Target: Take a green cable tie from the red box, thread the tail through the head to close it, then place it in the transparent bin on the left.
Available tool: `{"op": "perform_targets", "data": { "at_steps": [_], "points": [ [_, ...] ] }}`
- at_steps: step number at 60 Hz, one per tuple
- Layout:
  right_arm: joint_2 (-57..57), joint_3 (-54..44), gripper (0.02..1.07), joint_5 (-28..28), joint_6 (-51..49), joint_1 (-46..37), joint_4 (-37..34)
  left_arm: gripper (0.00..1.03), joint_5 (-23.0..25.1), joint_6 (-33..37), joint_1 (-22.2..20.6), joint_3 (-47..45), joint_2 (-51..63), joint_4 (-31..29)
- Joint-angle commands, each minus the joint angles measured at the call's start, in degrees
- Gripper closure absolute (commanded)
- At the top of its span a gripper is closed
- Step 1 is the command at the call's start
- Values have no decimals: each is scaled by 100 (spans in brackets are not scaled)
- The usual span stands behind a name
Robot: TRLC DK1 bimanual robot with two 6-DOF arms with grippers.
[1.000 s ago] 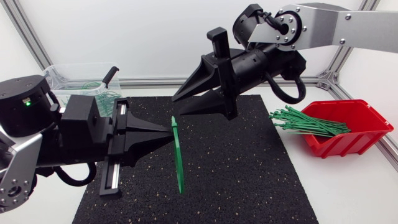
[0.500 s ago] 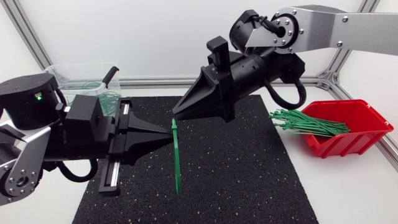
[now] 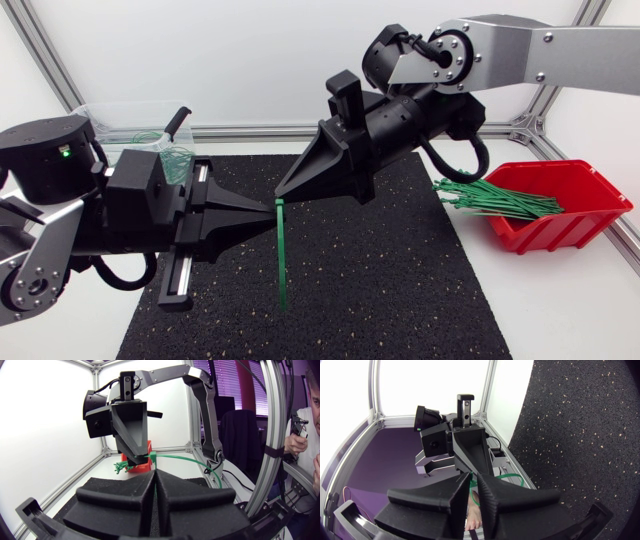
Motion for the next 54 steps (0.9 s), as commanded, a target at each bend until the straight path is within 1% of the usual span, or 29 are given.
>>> {"op": "perform_targets", "data": {
  "at_steps": [1,4,6,22,30,35,40,54],
  "points": [
    [2,-142,97,20,-169,54,-73,100,101,133,53,165,54,5],
    [-16,-142,98,20,-169,54,-73,100,110,133,53,165,54,-4],
    [-33,-150,101,11,-195,54,-81,100,110,133,53,165,54,-12],
    [-147,-186,101,46,-221,89,-46,100,118,133,0,174,27,-109],
    [-51,-142,101,187,-195,28,-46,100,110,133,-299,147,-271,-434],
    [116,-89,101,187,-186,-51,-46,100,48,115,-641,156,-605,-786],
    [222,-71,101,187,-169,-113,-46,100,-40,98,-852,174,-825,-988],
    [450,-54,101,240,-160,-121,-37,100,-49,-25,-923,262,-922,-1067]
  ]
}}
